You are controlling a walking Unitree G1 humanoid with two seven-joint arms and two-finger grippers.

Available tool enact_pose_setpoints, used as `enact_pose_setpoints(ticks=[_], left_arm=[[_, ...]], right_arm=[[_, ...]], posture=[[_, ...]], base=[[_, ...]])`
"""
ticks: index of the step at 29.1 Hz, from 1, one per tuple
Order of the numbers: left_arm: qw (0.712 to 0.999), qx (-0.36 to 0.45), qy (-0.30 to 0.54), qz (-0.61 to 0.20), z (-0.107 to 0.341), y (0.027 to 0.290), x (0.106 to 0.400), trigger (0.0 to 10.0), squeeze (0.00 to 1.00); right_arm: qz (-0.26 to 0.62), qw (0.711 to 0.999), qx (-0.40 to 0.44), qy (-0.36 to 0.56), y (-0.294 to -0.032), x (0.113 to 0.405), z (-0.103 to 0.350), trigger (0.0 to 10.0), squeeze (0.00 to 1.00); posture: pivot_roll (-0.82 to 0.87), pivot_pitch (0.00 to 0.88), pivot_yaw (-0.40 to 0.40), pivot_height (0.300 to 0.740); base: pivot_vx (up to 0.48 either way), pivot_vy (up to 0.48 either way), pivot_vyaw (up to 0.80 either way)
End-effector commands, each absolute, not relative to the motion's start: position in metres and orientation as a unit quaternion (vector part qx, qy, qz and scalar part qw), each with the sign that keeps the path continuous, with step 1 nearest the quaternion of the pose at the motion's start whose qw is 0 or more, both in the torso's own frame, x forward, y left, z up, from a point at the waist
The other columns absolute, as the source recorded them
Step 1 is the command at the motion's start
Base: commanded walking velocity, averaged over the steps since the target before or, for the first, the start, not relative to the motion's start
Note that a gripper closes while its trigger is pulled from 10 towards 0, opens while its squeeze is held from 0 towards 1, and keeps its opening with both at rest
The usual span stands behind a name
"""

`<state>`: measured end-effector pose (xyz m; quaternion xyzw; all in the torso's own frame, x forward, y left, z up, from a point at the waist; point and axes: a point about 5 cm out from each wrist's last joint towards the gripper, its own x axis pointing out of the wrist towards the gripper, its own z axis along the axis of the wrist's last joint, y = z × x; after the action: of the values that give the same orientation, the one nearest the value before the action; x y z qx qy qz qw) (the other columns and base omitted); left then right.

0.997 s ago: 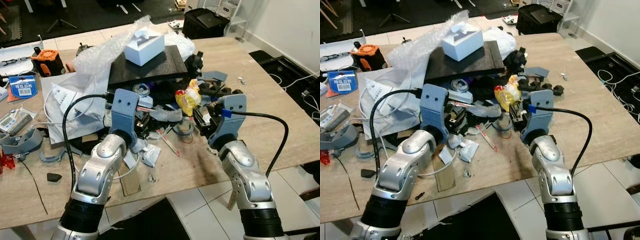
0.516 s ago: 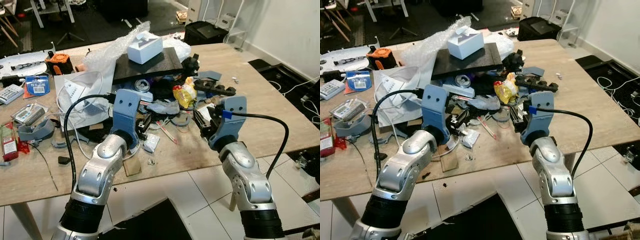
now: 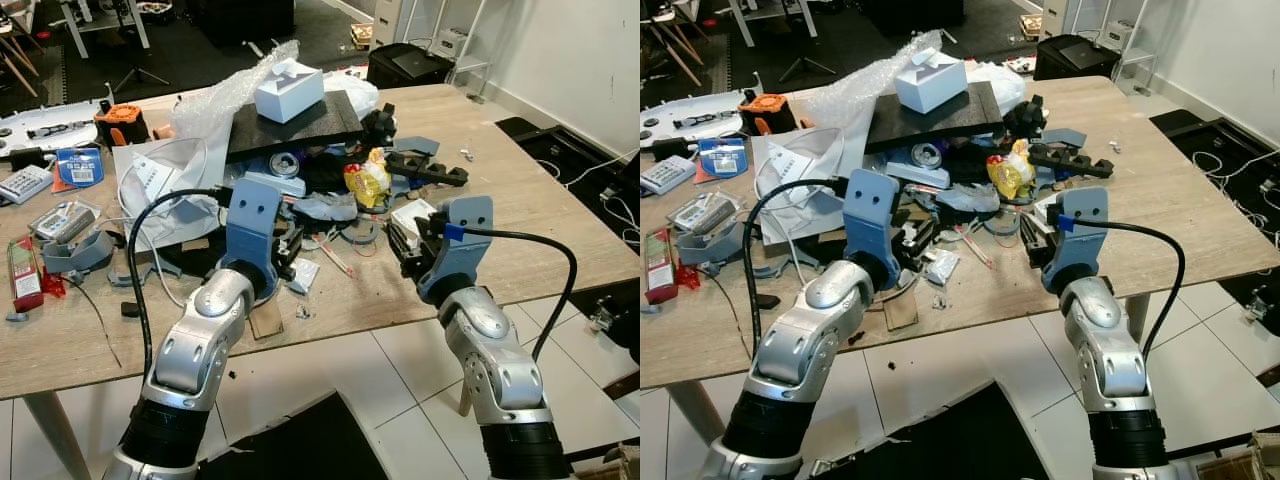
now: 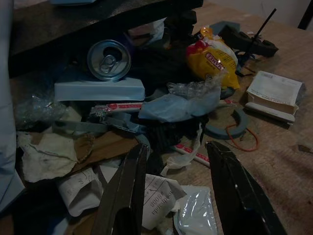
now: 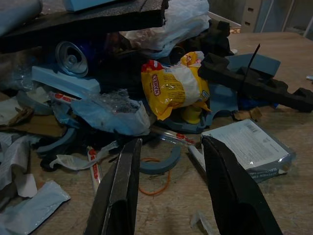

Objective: Picking trash to rubbish bin

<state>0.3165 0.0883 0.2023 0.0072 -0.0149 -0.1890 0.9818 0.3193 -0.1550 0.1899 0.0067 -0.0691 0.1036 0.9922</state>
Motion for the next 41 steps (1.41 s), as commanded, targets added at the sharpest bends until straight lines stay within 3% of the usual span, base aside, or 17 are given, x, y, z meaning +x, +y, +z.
enact_pose_setpoints(ticks=[1,25,41], left_arm=[[0.982,-0.007,-0.015,-0.190,0.2027,0.0874,0.3147,10.0,0.00],[0.980,-0.014,-0.021,-0.195,0.2042,0.0869,0.3133,10.0,0.00],[0.979,-0.007,-0.020,-0.201,0.2032,0.0860,0.3121,10.0,0.00]], right_arm=[[0.100,0.992,0.010,-0.080,-0.1553,0.3173,0.1940,10.0,0.00],[0.094,0.992,0.009,-0.083,-0.1572,0.3168,0.1948,10.0,0.00],[0.094,0.992,0.012,-0.079,-0.1561,0.3167,0.1932,10.0,0.00]], posture=[[0.04,0.143,0.033,0.740],[0.04,0.144,0.032,0.740],[0.04,0.148,0.035,0.740]], base=[[0.000,0.000,0.00],[0.376,0.000,0.00],[0.000,0.000,0.00]])
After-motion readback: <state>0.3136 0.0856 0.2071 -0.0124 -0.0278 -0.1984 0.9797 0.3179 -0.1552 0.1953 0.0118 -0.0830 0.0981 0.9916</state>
